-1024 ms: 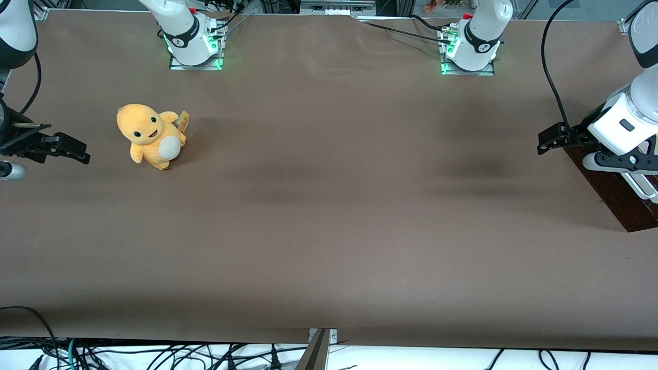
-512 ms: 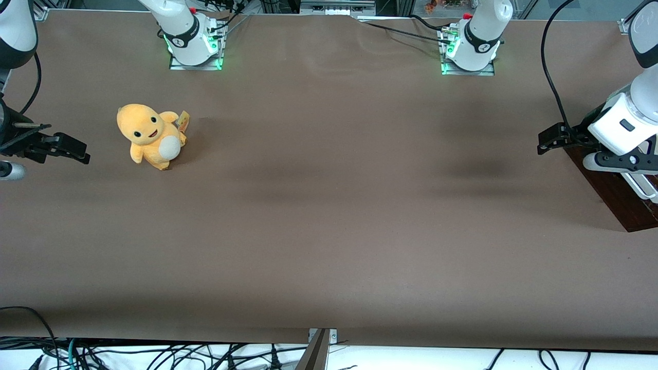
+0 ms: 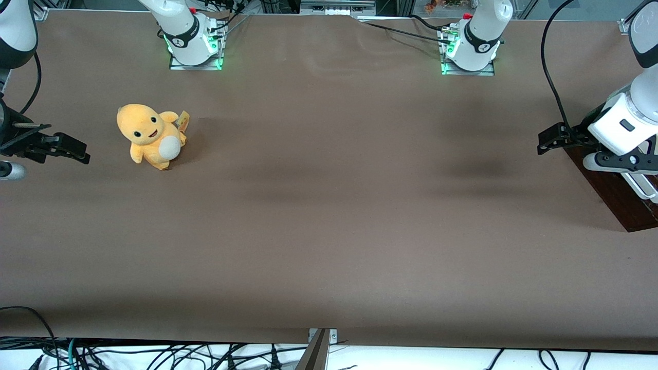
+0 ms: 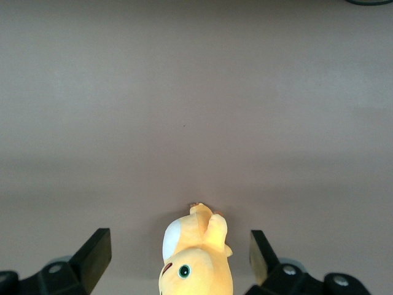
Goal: Open lower drawer with left arm only
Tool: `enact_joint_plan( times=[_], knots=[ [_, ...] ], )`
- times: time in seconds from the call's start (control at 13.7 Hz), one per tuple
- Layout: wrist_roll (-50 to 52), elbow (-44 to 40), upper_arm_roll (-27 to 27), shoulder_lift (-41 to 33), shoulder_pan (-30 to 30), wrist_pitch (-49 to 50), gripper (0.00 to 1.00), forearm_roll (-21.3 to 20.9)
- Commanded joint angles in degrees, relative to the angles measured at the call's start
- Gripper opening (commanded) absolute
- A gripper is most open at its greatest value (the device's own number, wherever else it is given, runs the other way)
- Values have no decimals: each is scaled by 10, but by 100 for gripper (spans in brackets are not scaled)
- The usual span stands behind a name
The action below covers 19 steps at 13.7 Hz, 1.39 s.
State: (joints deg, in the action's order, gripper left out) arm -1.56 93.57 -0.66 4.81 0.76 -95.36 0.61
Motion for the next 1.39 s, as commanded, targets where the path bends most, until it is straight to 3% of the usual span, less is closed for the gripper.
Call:
enact_joint_plan(
  times=[0.0, 0.44, 0.73, 1.1, 1.32],
  knots=[
    [7, 2, -3, -4, -1, 6, 100, -13],
    [53, -1, 0, 27, -4, 8, 100, -10],
    [97, -2, 4, 104, -4, 33, 100, -18],
    [241, -3, 0, 185, 6, 47, 100, -168],
    [275, -3, 0, 233, 6, 66, 100, -276]
  ],
)
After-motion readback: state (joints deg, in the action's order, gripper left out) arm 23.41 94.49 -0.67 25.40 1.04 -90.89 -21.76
